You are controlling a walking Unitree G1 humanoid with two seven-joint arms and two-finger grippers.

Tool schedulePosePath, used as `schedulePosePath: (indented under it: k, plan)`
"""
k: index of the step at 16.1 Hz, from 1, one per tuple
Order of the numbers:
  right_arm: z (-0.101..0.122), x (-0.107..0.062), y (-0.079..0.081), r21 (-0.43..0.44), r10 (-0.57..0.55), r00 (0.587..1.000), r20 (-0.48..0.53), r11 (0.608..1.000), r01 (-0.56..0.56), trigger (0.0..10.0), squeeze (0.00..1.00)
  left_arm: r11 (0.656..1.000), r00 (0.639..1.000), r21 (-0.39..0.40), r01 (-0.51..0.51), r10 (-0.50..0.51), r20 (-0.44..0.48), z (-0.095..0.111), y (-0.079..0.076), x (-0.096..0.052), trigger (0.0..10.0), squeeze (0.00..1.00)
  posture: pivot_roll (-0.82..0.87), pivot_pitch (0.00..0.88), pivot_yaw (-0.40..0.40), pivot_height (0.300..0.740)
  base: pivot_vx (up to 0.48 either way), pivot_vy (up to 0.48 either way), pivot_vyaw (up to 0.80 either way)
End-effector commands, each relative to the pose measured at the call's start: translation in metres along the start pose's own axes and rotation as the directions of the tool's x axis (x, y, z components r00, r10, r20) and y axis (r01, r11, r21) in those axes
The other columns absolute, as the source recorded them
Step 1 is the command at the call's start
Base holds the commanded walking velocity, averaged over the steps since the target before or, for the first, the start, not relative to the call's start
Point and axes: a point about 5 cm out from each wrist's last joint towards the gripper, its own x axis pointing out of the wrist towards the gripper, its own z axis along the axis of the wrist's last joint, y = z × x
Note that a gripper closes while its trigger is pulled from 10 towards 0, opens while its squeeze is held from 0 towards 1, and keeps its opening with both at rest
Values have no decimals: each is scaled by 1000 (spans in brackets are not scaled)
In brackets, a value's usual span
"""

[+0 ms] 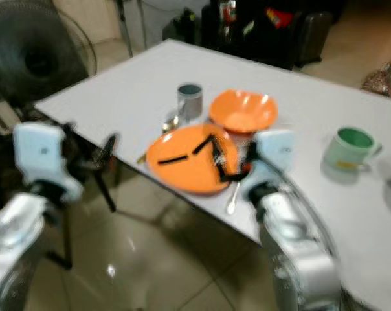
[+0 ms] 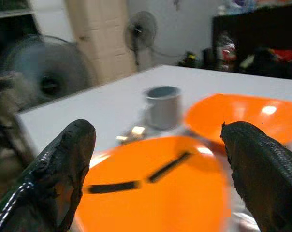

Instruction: Setting the table

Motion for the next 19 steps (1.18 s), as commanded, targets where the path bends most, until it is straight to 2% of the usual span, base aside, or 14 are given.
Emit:
schedulePosePath:
  k: [1,9,19]
  plan:
    - [2,-1,-5,-8,-22,1000,5,1000,22,10000,1000,1000,1000,-7,22,-22,3,1,-4,1,10000,353,-56,53,70,740,0,371,0]
    - [-3,-1,-4,-6,-28,1000,-13,1000,28,10000,1000,999,999,2,43,-43,-2,0,-3,3,10000,353,-50,42,72,740,0,378,0]
    - [-8,1,3,3,13,999,-47,1000,-13,10000,1000,999,999,-14,29,-30,-18,-3,-2,-5,10000,357,-32,55,54,740,0,363,0]
